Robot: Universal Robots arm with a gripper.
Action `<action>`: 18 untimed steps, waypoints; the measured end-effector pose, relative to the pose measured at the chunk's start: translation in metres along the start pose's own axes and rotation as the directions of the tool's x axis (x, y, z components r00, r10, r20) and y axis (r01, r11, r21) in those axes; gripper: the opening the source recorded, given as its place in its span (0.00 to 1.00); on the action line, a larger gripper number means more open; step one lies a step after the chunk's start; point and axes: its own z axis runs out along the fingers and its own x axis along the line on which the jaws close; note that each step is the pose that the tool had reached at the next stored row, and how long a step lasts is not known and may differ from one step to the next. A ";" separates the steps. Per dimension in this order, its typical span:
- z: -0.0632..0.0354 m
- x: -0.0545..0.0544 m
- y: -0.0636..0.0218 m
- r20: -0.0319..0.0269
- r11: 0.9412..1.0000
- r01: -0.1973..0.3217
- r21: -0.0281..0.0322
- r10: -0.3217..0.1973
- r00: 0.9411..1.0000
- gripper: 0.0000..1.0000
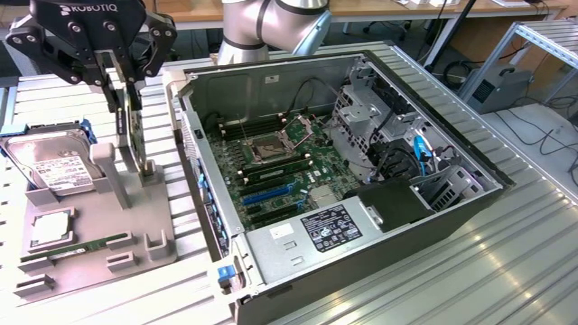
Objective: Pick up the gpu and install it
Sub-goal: 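Pick up the gpu and move the gpu toward the slot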
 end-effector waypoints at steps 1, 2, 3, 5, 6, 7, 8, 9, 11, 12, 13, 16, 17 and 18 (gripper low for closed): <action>0.0000 -0.001 0.0000 0.000 1.000 0.000 0.000 0.000 1.000 0.27; 0.0000 -0.002 0.0001 0.000 1.000 0.000 0.000 0.000 1.000 0.27; 0.0001 -0.003 0.0002 0.000 1.000 0.000 0.000 0.000 1.000 0.27; 0.0001 -0.004 0.0003 0.000 1.000 0.000 0.000 0.000 1.000 0.27; 0.0001 -0.005 0.0004 0.000 1.000 0.000 0.000 0.000 1.000 0.27; 0.0002 -0.006 0.0004 0.000 1.000 0.000 0.000 0.000 1.000 0.27; 0.0002 -0.007 0.0005 0.000 1.000 0.000 0.000 0.000 1.000 0.27; 0.0002 -0.008 0.0006 0.000 1.000 0.000 0.000 0.000 1.000 0.27; 0.0002 -0.009 0.0007 0.000 1.000 0.000 0.000 0.000 1.000 0.27; 0.0003 -0.010 0.0007 0.000 1.000 0.000 0.000 0.000 1.000 0.27; 0.0003 -0.011 0.0008 0.000 1.000 0.000 0.000 0.000 1.000 0.27; 0.0004 -0.013 0.0010 0.000 1.000 0.000 0.000 0.000 1.000 0.27; 0.0004 -0.014 0.0010 0.000 1.000 0.000 0.000 0.000 1.000 0.27; 0.0004 -0.014 0.0011 0.000 1.000 0.000 0.000 0.000 1.000 0.27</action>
